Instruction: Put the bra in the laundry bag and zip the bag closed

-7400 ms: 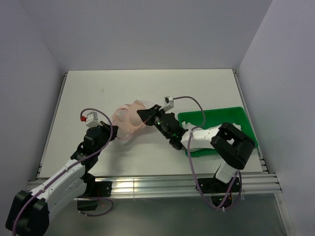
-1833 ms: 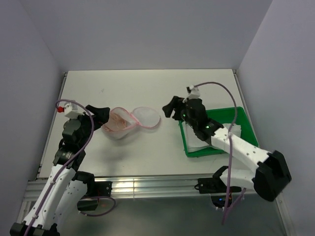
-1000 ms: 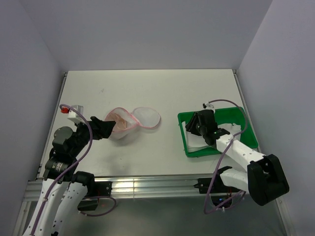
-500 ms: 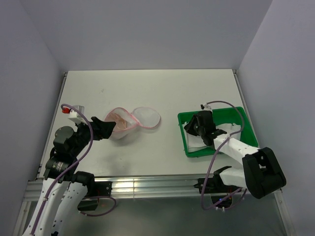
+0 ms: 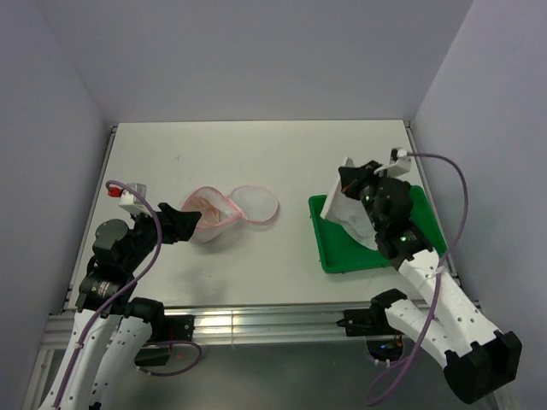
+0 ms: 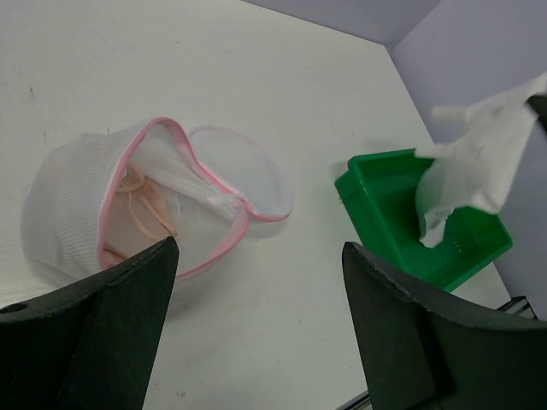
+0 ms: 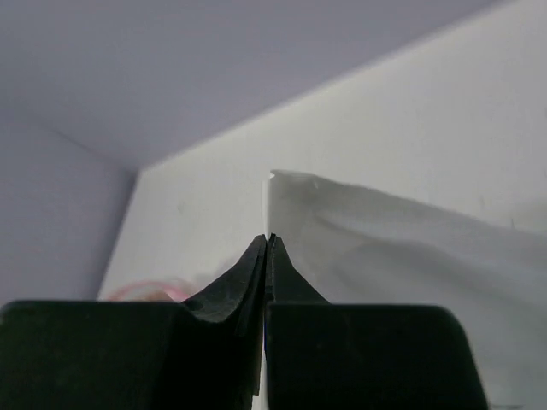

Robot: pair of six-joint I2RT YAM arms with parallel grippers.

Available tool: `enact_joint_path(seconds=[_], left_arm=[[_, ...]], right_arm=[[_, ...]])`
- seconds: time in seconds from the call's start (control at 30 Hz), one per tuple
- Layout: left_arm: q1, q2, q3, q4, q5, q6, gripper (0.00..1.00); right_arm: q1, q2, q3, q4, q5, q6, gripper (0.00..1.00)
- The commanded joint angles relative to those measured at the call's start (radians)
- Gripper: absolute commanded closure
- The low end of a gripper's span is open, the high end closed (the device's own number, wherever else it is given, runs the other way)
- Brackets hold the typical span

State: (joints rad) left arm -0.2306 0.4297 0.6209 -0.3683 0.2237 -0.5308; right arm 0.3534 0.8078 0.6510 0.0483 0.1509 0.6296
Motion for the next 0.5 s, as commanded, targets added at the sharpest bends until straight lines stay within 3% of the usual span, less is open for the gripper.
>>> enact_joint_path(seconds=[0.0, 0.27, 0.37, 0.47], left_arm=[[0.002, 0.001, -0.007, 0.017, 0.009, 0.023, 0.16], [0.002, 0.001, -0.007, 0.015, 0.008, 0.023, 0.16], [0.002, 0.006, -0.007, 0.016, 0.009, 0.022, 0.16], [0.002, 0.004, -0.007, 0.015, 0.008, 0.023, 0.16]], right_arm=[[-0.001, 0.068, 0.226, 0.036, 0.038, -0.086, 1.0], [-0.001, 0.398, 0.7, 0.009, -0.065, -0.177, 1.0], [-0.001, 0.513, 0.801, 0.012, -0.108, -0.185, 1.0], [-0.001, 0.625, 0.787, 0.036, -0.146, -0.143, 1.0]])
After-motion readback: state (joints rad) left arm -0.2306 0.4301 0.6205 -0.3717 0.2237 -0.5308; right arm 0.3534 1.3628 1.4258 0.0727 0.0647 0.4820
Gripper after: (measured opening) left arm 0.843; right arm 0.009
